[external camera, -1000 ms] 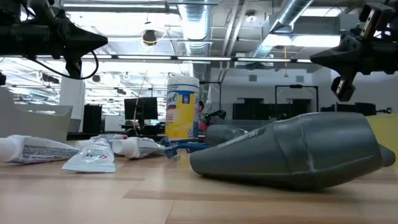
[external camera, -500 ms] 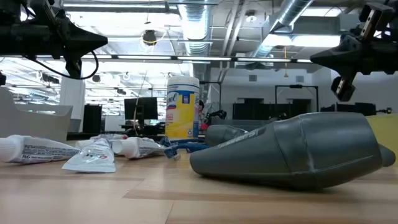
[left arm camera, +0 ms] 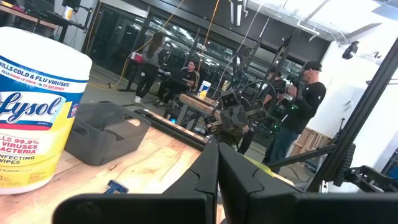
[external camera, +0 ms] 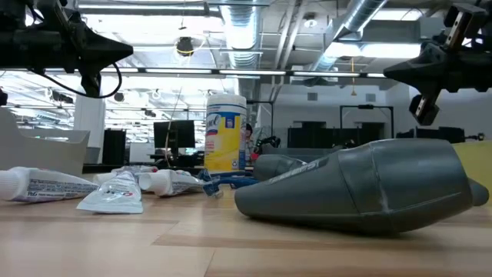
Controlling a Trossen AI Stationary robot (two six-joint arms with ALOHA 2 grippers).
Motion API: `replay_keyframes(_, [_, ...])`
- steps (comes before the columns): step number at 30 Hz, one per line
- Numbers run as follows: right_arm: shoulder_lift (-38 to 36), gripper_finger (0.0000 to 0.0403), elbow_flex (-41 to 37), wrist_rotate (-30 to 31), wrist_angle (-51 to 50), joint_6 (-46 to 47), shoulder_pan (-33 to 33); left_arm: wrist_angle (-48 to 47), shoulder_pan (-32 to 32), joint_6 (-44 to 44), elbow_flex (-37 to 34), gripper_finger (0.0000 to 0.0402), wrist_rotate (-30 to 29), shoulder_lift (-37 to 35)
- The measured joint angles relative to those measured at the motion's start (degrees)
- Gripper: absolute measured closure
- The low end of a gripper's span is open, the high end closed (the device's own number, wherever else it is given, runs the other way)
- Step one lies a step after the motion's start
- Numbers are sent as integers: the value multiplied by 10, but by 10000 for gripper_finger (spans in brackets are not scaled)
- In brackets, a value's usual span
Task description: Pick & Place Travel size toiletries
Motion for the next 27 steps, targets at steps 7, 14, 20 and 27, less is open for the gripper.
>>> replay_keyframes(7, [0, 403, 0, 4, 0, -37, -5, 0, 0, 0, 0, 401, 0, 0])
replay_keyframes(14, [0, 403, 0, 5, 2, -35, -6, 0, 0, 0, 0, 401, 0, 0])
replay_keyframes(20, [0, 403, 0, 6, 3, -35, -8, 0, 0, 0, 0, 401, 0, 0])
replay_keyframes(27, [3, 377, 42, 16, 62, -111, -6, 0, 0, 0, 0, 401, 0, 0])
